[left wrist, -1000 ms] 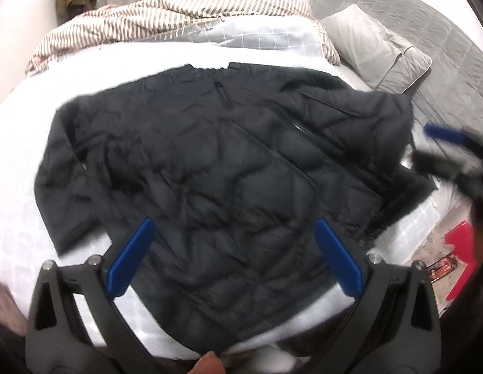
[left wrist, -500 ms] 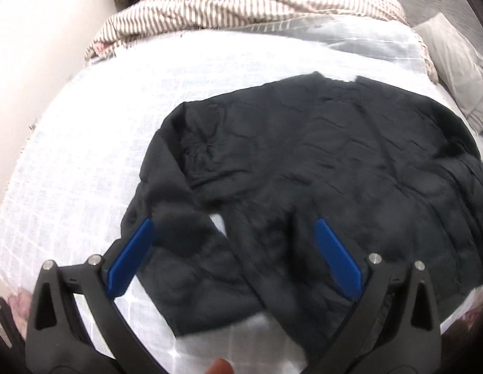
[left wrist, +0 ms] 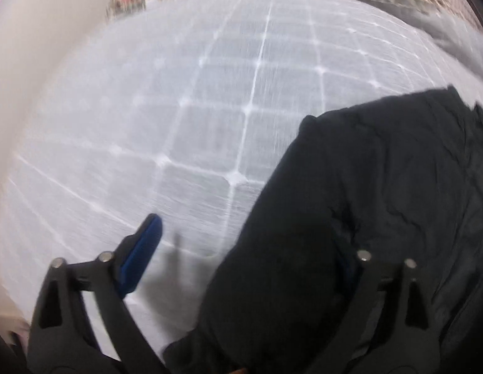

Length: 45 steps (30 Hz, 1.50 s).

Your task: Fold large clothes

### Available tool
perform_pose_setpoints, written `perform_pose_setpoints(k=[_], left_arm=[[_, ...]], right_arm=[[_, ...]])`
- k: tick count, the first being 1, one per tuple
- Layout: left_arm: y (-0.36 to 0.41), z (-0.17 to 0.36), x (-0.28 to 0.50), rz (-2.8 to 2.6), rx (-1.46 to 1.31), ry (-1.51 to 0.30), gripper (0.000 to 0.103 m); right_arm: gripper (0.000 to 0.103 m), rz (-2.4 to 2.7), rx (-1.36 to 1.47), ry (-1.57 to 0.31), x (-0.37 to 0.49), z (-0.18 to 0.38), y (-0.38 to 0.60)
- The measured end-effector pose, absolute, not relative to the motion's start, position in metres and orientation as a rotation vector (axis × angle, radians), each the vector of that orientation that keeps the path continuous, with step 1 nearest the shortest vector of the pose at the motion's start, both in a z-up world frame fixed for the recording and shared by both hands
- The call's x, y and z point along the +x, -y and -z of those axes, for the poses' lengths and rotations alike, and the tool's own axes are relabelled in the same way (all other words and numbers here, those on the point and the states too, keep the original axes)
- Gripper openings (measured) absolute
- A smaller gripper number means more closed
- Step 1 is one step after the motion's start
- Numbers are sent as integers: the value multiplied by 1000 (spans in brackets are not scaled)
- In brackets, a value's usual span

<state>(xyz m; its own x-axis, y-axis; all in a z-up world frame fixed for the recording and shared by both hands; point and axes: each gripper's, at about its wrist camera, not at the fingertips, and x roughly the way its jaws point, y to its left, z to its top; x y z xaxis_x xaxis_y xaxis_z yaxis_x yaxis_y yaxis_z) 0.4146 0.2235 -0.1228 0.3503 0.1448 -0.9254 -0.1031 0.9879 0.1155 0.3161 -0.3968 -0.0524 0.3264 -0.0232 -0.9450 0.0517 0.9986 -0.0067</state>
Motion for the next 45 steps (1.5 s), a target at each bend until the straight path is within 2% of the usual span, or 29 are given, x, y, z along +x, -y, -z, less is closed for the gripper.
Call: perform_pose_setpoints(k=[2,3,4,5,6,7,9,18,21,24,26,27,28,29,32,35,37,45], left_arm=[[-226,131,414,-129,-50,-1207,68],[-223,131,412,-104,-79,-1192,47],[-219,130,410,-87,-88,-1177,31],[-210,127,409,-108,-48,-1153,27],[-202,124,409,-128,4,-1128,16],[-194,120,410,-138,55,-1096,13],[-179,106,416,-170,153,-1005,11],[-146,33,484,-164,173,-780,10],[-130,25,501,-194,216,-732,11],[-121,33,511,-203,228,-741,23],[-121,41,511,-201,207,-789,41],[-121,38,508,-191,191,-798,60],[-121,35,504,-175,175,-802,77],[-123,32,496,-149,160,-805,81],[-122,24,478,-119,172,-834,85],[-123,9,448,-94,172,-882,88],[-122,5,428,-78,168,-923,92],[-124,-8,315,102,116,-1024,92]], right_arm=[[60,55,18,-1270,324,70,397],[55,63,23,-1293,326,80,398],[45,83,36,-1319,327,89,400],[32,101,53,-1341,329,97,402],[26,113,65,-1357,329,103,402],[17,128,65,-1357,327,106,402],[10,159,49,-1309,323,100,402],[6,315,133,-1066,313,39,457],[6,380,115,-1043,319,39,466],[7,432,99,-1054,334,55,477],[14,432,128,-1077,343,69,488],[19,428,153,-1084,343,74,490],[32,421,176,-1091,341,76,490],[44,405,186,-1096,342,77,487],[62,340,163,-1058,326,62,473],[73,304,139,-1036,305,37,460],[76,286,122,-1024,285,20,448],[84,155,155,-997,195,-32,402]])
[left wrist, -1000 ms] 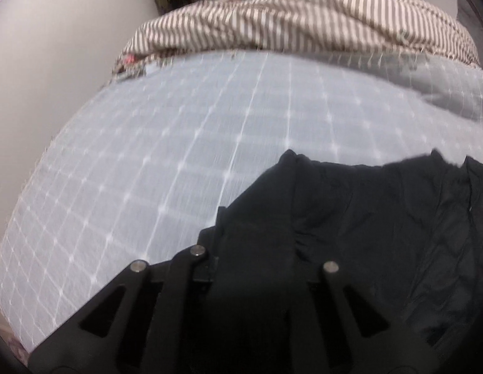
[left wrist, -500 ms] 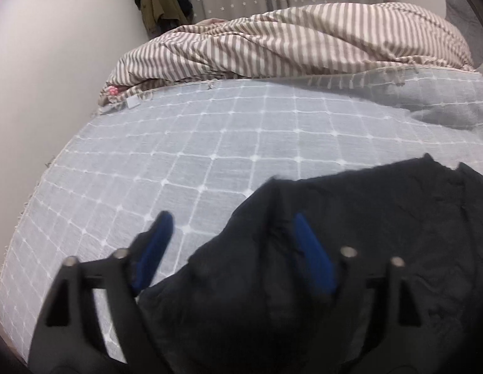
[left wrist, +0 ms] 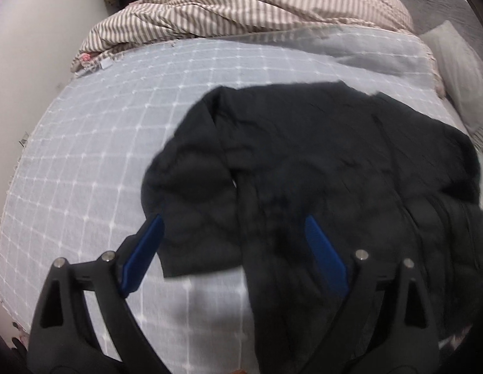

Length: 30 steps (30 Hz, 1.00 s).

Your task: Fold large clothes

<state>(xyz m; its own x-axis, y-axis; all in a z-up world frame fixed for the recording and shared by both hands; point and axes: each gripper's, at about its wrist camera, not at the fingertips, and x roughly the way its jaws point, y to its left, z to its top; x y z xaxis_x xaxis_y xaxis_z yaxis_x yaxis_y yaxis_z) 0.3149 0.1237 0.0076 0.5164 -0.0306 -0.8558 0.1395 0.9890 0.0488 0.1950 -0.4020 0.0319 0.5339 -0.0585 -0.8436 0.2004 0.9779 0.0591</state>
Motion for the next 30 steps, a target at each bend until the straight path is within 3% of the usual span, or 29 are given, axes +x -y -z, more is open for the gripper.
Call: perform_pose_setpoints(k=[9,17,30], left_arm=[[-133,13,203,266,20,-1086,93],[-113,48,131,400,120,-1104,93],[-89,123,107,398,375,-1199,93]], right_arm=[[84,41,226,-1037,96,-31,358],[84,55,279,-1001,29,-11,355],[84,89,457,-948,-17,39,366]])
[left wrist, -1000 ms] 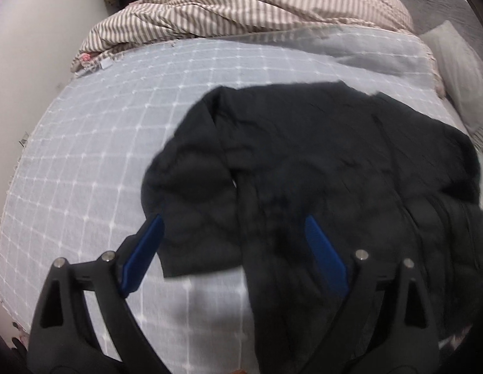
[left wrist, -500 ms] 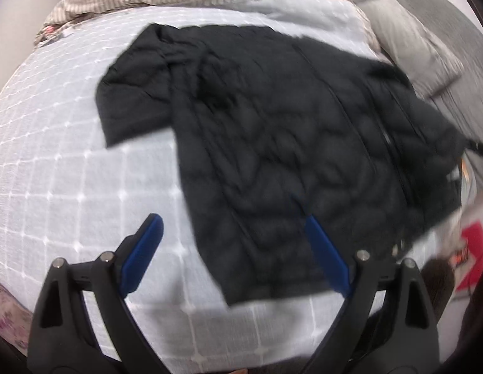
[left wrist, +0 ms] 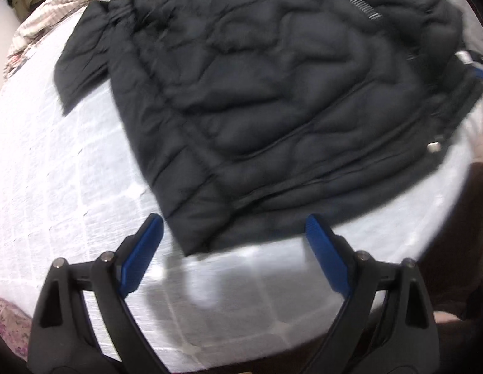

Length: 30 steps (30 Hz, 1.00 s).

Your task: Fold large clothes

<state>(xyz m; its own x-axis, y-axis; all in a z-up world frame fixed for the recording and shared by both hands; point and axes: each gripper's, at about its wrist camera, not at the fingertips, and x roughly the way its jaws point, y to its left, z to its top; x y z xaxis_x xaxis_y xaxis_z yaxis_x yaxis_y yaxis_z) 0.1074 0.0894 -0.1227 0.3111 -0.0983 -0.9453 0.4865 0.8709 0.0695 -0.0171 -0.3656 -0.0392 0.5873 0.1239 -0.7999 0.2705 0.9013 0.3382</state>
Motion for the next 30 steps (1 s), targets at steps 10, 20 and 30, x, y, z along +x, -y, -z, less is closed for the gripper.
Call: perform_pose_setpoints(k=[10,20,30], left_arm=[[-137,105,116,285,141,-1136,7],[-228,57,82,200,-107,-1010,3],[-268,92,55,112,-76,-1164,26]], right_arm=[[71,84,486,-942,-14,66,350],[10,47,392,-940,-39,54,337],[28,-121,358,-1125,-112,82,338]])
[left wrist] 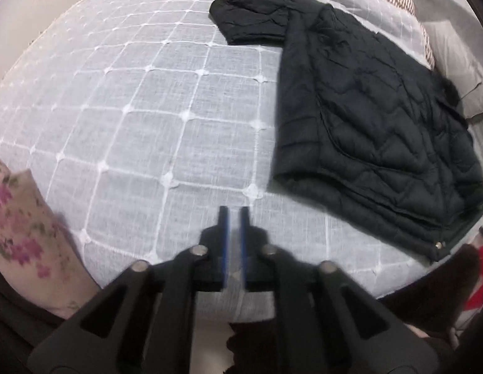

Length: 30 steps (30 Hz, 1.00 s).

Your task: Fold large clothes

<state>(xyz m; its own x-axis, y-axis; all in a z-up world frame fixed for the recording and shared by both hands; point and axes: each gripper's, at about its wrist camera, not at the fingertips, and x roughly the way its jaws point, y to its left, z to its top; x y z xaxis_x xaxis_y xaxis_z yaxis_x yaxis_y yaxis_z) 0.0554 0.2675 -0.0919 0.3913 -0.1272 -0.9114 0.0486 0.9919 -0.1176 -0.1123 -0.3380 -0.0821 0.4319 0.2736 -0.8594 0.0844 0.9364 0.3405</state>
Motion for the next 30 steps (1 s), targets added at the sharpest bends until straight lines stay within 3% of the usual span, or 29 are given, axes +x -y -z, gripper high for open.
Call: perform_pose_setpoints(k=[1,3,4,5,10,14,16,17,18,19,26,30], left_arm=[[-271,88,53,112,-99,-1145,53],[-275,80,52,128,-153,-1099,75],[-275,76,53,156,-177,-1087,75],[-272,72,55,198,-205,-1085,75],[-240,75,88,301,-224,-1129,76],[-218,111,116,320,-233,-1246,76],[-218,133,124,255,-252,-1308,65],[-218,129,123,241,-235,-1264,58],[-218,125,122,265,-231,-1247,17],[-219,121,121,319,-295,-1244,8],[-260,72,96,364,-414,-1119,7],[-252,120,93,300,-264,-1313,7]], right_arm=[[33,-132,389,-1109,-119,80,345],[56,-142,455,-1077,-124,75,360],[76,-129,492,-1053,-125,71,369],[80,-111,517,-1031,-125,68,374],[80,-150,730,-965,-100,66,400],[80,-140,868,-989,-62,90,398],[72,-166,997,-1011,-51,114,397],[51,-187,1077,-1019,-47,128,396],[37,-212,1125,-1028,-42,137,393],[11,-244,1152,-1043,-37,144,389],[7,-117,889,-956,-46,93,383],[7,38,624,-1116,-47,108,367]])
